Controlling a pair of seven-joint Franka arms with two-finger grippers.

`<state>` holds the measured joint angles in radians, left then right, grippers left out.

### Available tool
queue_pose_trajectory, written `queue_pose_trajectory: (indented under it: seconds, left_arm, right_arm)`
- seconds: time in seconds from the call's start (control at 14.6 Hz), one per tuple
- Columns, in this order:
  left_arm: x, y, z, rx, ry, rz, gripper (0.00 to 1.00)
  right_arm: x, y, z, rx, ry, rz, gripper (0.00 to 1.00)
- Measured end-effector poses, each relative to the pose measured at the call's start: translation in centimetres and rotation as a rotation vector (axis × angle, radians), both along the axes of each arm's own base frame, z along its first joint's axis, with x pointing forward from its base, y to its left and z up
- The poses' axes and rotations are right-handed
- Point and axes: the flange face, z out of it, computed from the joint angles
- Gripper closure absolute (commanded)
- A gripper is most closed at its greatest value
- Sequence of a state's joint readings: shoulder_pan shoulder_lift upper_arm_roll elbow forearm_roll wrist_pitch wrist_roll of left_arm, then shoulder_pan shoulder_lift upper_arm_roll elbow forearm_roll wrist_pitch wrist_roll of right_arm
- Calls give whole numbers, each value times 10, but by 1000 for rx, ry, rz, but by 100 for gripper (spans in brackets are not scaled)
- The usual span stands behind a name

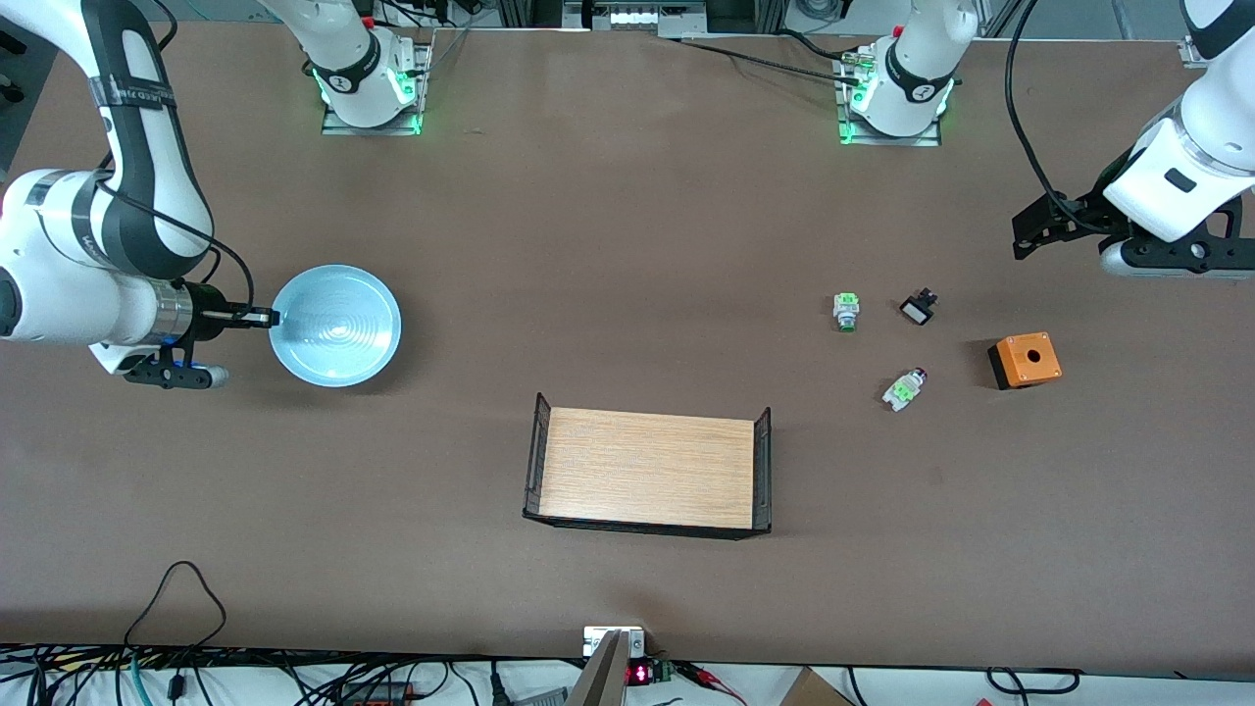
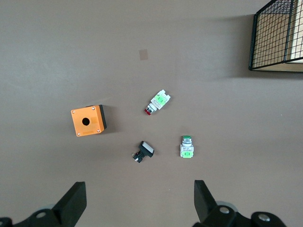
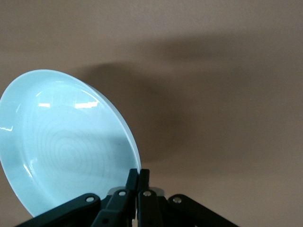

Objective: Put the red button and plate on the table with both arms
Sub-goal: 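Lower the plate onto the bare table with the right gripper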

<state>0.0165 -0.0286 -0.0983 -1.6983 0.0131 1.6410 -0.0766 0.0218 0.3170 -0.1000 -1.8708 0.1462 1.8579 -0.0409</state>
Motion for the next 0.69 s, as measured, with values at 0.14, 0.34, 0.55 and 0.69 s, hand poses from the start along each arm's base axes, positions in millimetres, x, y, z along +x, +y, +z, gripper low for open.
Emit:
queue_pose_trajectory:
  seconds: [0.14,0.34,0.55,0.69]
  left_arm:
    - [-1,0,-1,1,8,0,0]
    - [-2,1,-1,1,15,2,0]
    - [-2,2,-1,1,18,3,0]
    - [-2,2,-1,2,20,4,0]
  right_arm:
    - [-9,-7,-14,2,15,-7,100]
    - [-23,-24,-38,14,15,5,100]
    - [-38,-40,-61,27,1,33,100]
    - [-47,-47,-73,33,-14,57,100]
